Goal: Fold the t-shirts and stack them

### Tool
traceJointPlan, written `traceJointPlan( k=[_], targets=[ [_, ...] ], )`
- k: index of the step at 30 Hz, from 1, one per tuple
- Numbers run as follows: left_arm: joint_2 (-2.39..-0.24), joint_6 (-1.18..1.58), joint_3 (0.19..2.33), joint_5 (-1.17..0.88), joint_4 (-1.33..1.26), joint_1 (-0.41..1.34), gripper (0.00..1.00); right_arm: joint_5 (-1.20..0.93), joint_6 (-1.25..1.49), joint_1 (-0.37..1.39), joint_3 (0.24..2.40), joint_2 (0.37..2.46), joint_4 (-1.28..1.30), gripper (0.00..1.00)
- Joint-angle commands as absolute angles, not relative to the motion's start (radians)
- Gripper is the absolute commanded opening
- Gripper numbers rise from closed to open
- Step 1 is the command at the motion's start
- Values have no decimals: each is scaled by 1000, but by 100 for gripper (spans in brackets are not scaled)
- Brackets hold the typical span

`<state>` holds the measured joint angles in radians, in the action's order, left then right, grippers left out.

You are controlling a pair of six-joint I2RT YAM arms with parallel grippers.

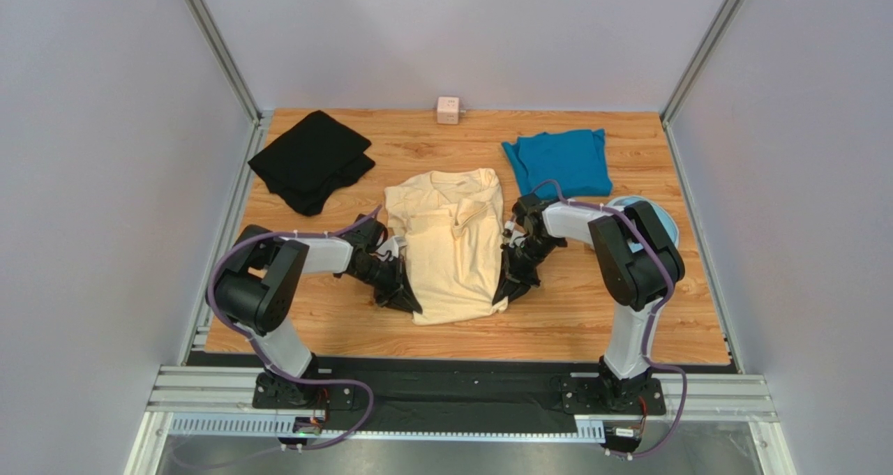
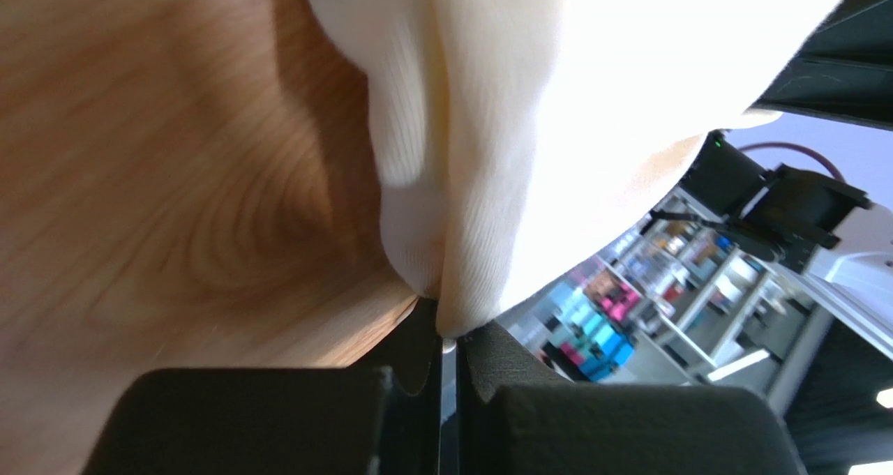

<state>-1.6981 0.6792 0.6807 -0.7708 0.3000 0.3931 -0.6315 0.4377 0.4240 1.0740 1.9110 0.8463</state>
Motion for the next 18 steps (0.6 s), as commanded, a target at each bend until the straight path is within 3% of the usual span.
traceJointPlan(
  k=[1, 9, 18],
  targets=[
    [-1566, 630, 687, -640, 360, 391, 0, -644, 446, 428, 1083, 1853, 856, 0],
    [-1388, 632, 840, -551, 532, 384, 0, -635, 437, 428, 1274, 1758, 1001, 0],
    [-1442, 635, 1015, -431, 581, 348, 0, -583, 437, 426, 1595, 1839, 1069, 0]
  ],
)
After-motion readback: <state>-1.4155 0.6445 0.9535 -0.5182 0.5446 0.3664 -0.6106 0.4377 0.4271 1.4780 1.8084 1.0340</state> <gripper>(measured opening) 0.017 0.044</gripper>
